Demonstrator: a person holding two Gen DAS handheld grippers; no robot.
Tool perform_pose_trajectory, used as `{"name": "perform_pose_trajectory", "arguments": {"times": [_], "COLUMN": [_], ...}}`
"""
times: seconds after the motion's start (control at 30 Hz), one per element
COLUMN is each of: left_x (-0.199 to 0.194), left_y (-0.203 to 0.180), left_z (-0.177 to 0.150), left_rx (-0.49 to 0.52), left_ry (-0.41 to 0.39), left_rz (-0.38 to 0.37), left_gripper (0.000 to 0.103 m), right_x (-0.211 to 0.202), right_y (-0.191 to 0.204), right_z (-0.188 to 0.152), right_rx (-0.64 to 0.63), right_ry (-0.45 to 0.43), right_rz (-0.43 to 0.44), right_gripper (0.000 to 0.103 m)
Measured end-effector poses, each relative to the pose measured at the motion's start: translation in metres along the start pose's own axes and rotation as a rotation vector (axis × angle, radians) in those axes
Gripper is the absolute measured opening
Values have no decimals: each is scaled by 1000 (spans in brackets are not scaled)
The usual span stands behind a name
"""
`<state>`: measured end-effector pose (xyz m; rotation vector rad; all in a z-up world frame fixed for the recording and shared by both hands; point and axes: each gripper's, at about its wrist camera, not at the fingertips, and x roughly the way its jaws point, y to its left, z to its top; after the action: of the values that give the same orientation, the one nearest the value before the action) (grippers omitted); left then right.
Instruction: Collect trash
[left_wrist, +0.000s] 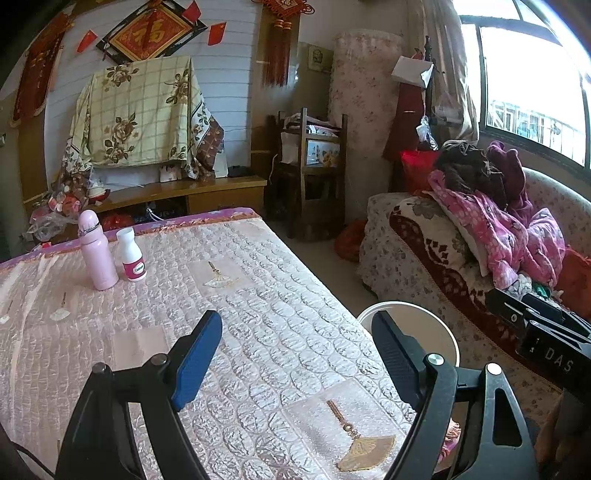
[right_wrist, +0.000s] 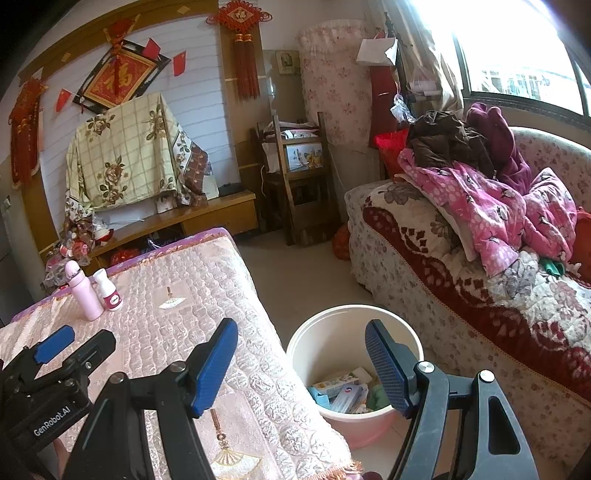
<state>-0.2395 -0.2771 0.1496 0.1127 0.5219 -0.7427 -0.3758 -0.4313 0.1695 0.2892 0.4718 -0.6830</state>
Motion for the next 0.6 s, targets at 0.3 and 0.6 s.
{"name": "perform_pose_trajectory", "arguments": {"times": [0.3, 0.6], "left_x": [2, 3], "left_y": [-4, -8], "left_z": [0, 1], "left_rx": [15, 29], "left_ry": [12, 12], "left_rz": [-1, -5], "left_gripper": [84, 84], "right_x": [3, 4], "right_y": [-1, 0], "right_z": [-1, 2], "right_rx": [2, 0], "right_ry": [5, 6], "right_rz": [2, 0], "right_gripper": [75, 75]}}
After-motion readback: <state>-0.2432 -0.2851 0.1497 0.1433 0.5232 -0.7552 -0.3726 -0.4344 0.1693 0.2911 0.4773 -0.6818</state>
